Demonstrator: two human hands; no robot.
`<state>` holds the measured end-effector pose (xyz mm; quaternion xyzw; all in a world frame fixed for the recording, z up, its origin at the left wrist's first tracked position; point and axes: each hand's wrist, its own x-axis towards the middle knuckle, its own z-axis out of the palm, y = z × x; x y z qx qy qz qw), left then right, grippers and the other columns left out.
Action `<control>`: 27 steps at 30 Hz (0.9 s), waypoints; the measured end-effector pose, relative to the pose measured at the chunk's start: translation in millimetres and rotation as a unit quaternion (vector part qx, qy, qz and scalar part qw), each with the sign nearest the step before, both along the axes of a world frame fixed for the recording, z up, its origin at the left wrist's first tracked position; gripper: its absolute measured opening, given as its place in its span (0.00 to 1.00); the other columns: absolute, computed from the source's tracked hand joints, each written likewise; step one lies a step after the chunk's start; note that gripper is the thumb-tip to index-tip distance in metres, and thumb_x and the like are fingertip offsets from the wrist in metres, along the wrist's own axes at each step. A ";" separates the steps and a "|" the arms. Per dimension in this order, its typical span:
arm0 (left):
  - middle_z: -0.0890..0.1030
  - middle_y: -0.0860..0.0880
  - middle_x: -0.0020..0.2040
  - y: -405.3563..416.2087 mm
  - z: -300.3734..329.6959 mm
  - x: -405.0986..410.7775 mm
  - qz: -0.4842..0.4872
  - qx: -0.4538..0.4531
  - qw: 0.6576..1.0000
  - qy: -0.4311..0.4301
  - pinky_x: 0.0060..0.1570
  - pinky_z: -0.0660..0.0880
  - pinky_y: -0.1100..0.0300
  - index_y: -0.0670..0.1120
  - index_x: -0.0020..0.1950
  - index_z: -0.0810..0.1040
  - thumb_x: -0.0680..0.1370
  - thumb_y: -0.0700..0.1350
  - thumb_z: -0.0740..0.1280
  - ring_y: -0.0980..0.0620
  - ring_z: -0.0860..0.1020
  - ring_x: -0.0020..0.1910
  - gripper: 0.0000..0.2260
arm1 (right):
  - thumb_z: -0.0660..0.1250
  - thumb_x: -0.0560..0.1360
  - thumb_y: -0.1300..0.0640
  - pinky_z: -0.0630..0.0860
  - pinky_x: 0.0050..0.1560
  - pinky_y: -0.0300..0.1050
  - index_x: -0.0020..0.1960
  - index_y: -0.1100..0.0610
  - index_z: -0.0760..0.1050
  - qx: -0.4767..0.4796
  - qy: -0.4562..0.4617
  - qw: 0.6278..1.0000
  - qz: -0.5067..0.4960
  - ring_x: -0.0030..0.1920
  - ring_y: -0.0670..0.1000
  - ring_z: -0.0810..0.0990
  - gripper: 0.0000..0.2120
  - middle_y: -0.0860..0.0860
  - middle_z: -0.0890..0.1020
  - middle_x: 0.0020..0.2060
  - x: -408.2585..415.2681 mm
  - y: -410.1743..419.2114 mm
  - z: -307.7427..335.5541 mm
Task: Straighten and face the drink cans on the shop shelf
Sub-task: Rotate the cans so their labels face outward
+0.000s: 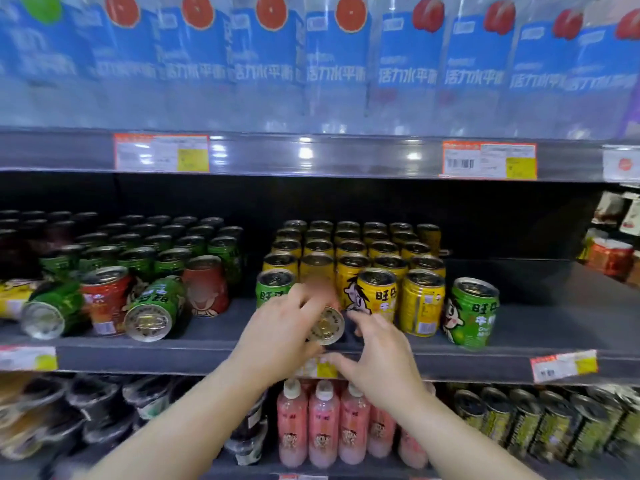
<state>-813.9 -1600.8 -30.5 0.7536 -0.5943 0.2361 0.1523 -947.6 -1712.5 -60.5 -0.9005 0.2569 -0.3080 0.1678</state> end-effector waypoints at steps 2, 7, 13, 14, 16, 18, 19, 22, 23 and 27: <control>0.75 0.48 0.58 -0.9 3.0 1.7 -0.001 -0.002 1.000 0.013 0.38 0.78 0.53 0.52 0.66 0.69 0.66 0.54 0.75 0.44 0.81 0.45 0.31 | 0.70 0.66 0.36 0.67 0.64 0.48 0.71 0.50 0.65 -0.020 0.011 1.000 -0.016 0.62 0.47 0.71 0.38 0.44 0.74 0.61 8.5 2.4 0.5; 0.80 0.58 0.53 5.7 30.6 0.1 -0.013 -0.078 0.965 0.250 0.50 0.76 0.58 0.55 0.61 0.73 0.69 0.58 0.72 0.57 0.77 0.52 0.23 | 0.72 0.67 0.46 0.73 0.54 0.46 0.68 0.48 0.68 0.012 -0.064 0.998 -0.006 0.53 0.47 0.74 0.31 0.43 0.73 0.50 18.5 3.3 21.9; 0.82 0.57 0.49 -0.2 23.9 -8.6 -0.016 -0.079 0.928 0.364 0.50 0.78 0.59 0.53 0.63 0.73 0.70 0.53 0.74 0.57 0.81 0.47 0.23 | 0.68 0.70 0.47 0.66 0.36 0.42 0.68 0.50 0.68 0.063 -0.022 0.998 -0.020 0.43 0.46 0.70 0.27 0.45 0.71 0.40 27.7 -3.6 15.8; 0.81 0.59 0.46 1.4 21.7 -10.9 -0.020 -0.082 0.919 0.386 0.48 0.78 0.61 0.56 0.63 0.73 0.70 0.52 0.74 0.58 0.81 0.45 0.23 | 0.67 0.71 0.46 0.65 0.36 0.41 0.67 0.51 0.69 0.065 -0.025 0.997 -0.021 0.42 0.46 0.70 0.26 0.44 0.71 0.39 26.8 -3.6 14.2; 0.78 0.64 0.47 9.4 18.6 -13.8 -0.021 -0.106 0.907 0.407 0.48 0.77 0.65 0.57 0.66 0.71 0.71 0.51 0.74 0.59 0.80 0.45 0.25 | 0.68 0.72 0.46 0.67 0.38 0.41 0.67 0.50 0.69 0.051 -0.075 0.996 -0.026 0.43 0.44 0.70 0.26 0.42 0.70 0.39 22.6 1.6 15.6; 0.77 0.61 0.56 24.9 17.3 -7.9 -0.003 -0.158 0.907 0.390 0.54 0.76 0.62 0.53 0.70 0.70 0.71 0.51 0.74 0.60 0.78 0.50 0.28 | 0.69 0.72 0.48 0.71 0.43 0.42 0.70 0.49 0.66 0.017 -0.152 0.988 -0.008 0.45 0.44 0.71 0.28 0.39 0.70 0.41 22.1 17.9 23.0; 0.77 0.58 0.59 36.1 18.3 -1.9 0.018 -0.188 0.910 0.370 0.55 0.76 0.61 0.52 0.69 0.71 0.72 0.51 0.73 0.60 0.78 0.51 0.27 | 0.69 0.72 0.49 0.72 0.45 0.43 0.70 0.49 0.67 0.004 -0.175 0.984 0.022 0.45 0.44 0.72 0.28 0.38 0.70 0.42 26.3 29.4 28.2; 0.77 0.54 0.58 81.1 17.9 27.7 0.105 -0.250 0.916 0.297 0.54 0.73 0.62 0.50 0.66 0.74 0.71 0.51 0.73 0.57 0.75 0.53 0.24 | 0.69 0.73 0.50 0.71 0.48 0.41 0.70 0.49 0.68 -0.008 -0.147 0.980 0.131 0.47 0.43 0.72 0.27 0.40 0.71 0.44 57.6 66.5 33.5; 0.77 0.52 0.58 98.6 15.1 39.7 0.146 -0.257 0.917 0.268 0.56 0.73 0.60 0.49 0.65 0.74 0.71 0.52 0.74 0.55 0.75 0.56 0.24 | 0.69 0.73 0.49 0.71 0.49 0.41 0.70 0.48 0.67 0.000 -0.122 0.981 0.153 0.48 0.43 0.71 0.27 0.41 0.71 0.46 71.8 78.4 31.4; 0.74 0.48 0.61 150.8 -4.6 85.2 0.310 -0.186 0.914 0.184 0.54 0.73 0.52 0.49 0.67 0.70 0.68 0.60 0.72 0.46 0.75 0.60 0.31 | 0.67 0.72 0.43 0.68 0.59 0.47 0.72 0.46 0.63 0.008 -0.056 0.987 0.153 0.57 0.48 0.71 0.30 0.44 0.73 0.54 129.3 116.1 18.7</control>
